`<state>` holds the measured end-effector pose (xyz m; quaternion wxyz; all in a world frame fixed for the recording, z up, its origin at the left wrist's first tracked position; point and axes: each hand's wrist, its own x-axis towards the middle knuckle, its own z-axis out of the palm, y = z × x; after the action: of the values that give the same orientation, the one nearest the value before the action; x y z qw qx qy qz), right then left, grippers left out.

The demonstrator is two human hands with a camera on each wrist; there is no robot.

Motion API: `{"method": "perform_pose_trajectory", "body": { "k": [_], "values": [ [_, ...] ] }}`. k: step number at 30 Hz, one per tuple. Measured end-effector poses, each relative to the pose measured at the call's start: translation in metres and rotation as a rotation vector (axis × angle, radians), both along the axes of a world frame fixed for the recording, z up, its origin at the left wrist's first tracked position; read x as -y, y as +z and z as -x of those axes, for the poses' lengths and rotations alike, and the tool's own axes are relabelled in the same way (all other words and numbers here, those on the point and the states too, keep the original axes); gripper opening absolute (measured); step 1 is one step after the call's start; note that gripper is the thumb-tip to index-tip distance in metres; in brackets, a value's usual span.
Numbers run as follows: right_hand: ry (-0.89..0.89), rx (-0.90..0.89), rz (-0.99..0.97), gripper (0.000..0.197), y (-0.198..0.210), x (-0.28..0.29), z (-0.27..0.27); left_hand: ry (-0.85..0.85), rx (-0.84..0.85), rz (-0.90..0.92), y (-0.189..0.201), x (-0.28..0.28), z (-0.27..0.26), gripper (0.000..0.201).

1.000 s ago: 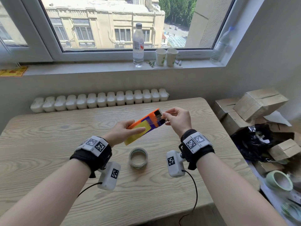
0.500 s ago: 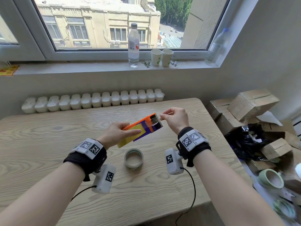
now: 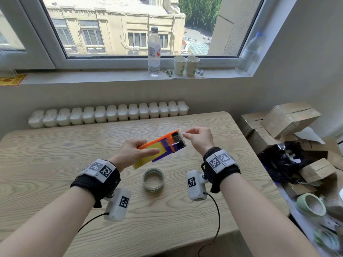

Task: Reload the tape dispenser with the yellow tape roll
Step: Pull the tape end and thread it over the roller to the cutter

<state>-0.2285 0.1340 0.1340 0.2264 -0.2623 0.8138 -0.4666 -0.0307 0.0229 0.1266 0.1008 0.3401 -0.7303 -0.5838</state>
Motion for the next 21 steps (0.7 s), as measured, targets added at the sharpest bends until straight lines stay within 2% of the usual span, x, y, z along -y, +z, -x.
{"method": "perform_pose_trajectory", "body": {
  "k": [3,8,11,15,17,19,21],
  "values": [
    [-0.018,0.062,0.024,0.009,-0.005,0.000,-0.001,0.004,-0.017,0.000,0.001,-0.003,0.001,0.027],
    [-0.066,0.335,0.124,0.004,-0.009,-0.002,-0.005,0.007,-0.027,0.006,0.003,-0.008,0.002,0.027],
    [-0.070,0.420,0.176,0.018,-0.010,-0.003,-0.007,0.014,-0.028,-0.002,0.005,-0.008,0.002,0.026],
    [-0.060,0.555,0.219,0.023,-0.009,-0.007,-0.008,0.014,-0.022,-0.006,0.010,-0.008,0.001,0.026],
    [-0.040,0.593,0.214,0.025,-0.008,-0.009,-0.006,0.012,-0.018,-0.008,0.012,-0.007,0.000,0.027],
    [-0.032,0.610,0.229,0.015,-0.005,-0.011,-0.005,0.019,-0.010,-0.004,0.012,-0.006,-0.001,0.027],
    [-0.011,0.610,0.240,0.022,-0.001,-0.011,-0.005,0.036,-0.011,-0.006,0.012,-0.004,-0.003,0.024]
  ]
}}
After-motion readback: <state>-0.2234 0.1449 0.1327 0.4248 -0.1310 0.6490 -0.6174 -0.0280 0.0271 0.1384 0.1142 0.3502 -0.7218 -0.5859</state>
